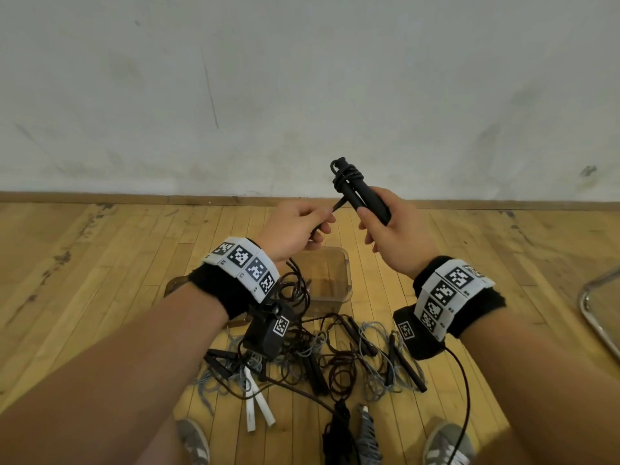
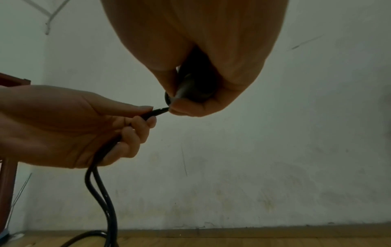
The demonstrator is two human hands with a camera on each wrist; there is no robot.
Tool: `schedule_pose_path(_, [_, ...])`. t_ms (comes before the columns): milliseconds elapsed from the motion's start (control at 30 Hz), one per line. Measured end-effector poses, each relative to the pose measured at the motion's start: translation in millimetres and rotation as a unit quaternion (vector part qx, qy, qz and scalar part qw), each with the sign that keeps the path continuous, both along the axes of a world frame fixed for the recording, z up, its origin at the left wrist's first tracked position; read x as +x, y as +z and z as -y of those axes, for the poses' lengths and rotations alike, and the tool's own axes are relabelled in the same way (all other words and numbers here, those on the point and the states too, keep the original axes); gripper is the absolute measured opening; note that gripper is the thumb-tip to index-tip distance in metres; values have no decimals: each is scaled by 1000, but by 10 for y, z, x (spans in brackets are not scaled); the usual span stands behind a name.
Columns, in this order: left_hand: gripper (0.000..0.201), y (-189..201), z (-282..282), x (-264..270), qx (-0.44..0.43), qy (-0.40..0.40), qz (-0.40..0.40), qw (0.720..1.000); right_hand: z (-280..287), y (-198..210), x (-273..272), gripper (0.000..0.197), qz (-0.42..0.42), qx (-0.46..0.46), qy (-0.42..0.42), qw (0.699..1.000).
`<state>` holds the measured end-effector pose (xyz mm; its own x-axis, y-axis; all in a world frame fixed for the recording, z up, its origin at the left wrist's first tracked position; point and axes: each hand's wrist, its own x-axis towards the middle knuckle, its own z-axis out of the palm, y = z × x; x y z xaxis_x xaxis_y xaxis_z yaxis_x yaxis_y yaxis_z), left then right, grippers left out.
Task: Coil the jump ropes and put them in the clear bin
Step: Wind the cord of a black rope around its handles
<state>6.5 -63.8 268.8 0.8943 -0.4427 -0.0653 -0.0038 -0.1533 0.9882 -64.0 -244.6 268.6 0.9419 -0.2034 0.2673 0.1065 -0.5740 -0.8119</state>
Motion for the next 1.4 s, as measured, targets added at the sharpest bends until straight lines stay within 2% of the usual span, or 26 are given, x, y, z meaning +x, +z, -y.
schedule_pose_path(100, [12, -9, 5, -14, -6, -5, 0, 1000, 6, -35, -4, 36, 11, -72, -11, 997])
schedule_pose_path(233, [7, -13, 17, -34, -8, -8, 13, 1000, 40, -54, -3, 40, 22, -135, -33, 990])
schedule_pose_path(367, [8, -21, 63, -55, -1, 43, 52, 998, 47, -65, -2, 49, 2, -192, -42, 981])
schedule_pose_path(567, [13, 18, 74, -63, -81, 80, -37, 993, 2, -42, -3, 52, -12, -267, -61, 962])
schedule_pose_path(733, [18, 62, 92, -97, -93, 116, -50, 988, -115, -135, -23, 56, 17, -368, -65, 927])
schedule_pose_path(867, [39, 133, 57, -98, -99, 161, -63, 980, -195, -119, -39, 64, 53, -368, -55, 927])
schedule_pose_path(1033, [33, 111, 18, -52, -93, 178, -75, 977, -279, -186, -65, 66, 62, -363, -24, 929])
schedule_pose_path(1100, [31, 109, -16, -30, -91, 173, -78, 978, -281, -192, -68, 69, 56, -337, -12, 940])
schedule_pose_path(1167, [30, 103, -47, -18, -99, 163, -79, 979, -249, -167, -55, 76, 50, -264, -1, 963])
schedule_pose_path(1233, [28, 96, -63, -10, -105, 150, -80, 980, -230, -118, -57, 79, 27, -133, 16, 991])
schedule_pose_path(1267, [27, 92, -63, -4, -108, 142, -80, 981, -231, -83, -60, 77, 8, -34, 30, 999])
schedule_pose_path(1300, [26, 88, -64, -1, -110, 134, -81, 982, -248, -37, -71, 72, -20, 81, 46, 995])
schedule_pose_path(1333, [25, 82, -64, 1, -111, 127, -82, 982, -272, 11, -89, 66, -56, 189, 61, 979])
schedule_pose_path(1400, [24, 72, -59, 5, -118, 113, -83, 983, -301, 68, -108, 50, -120, 313, 90, 938])
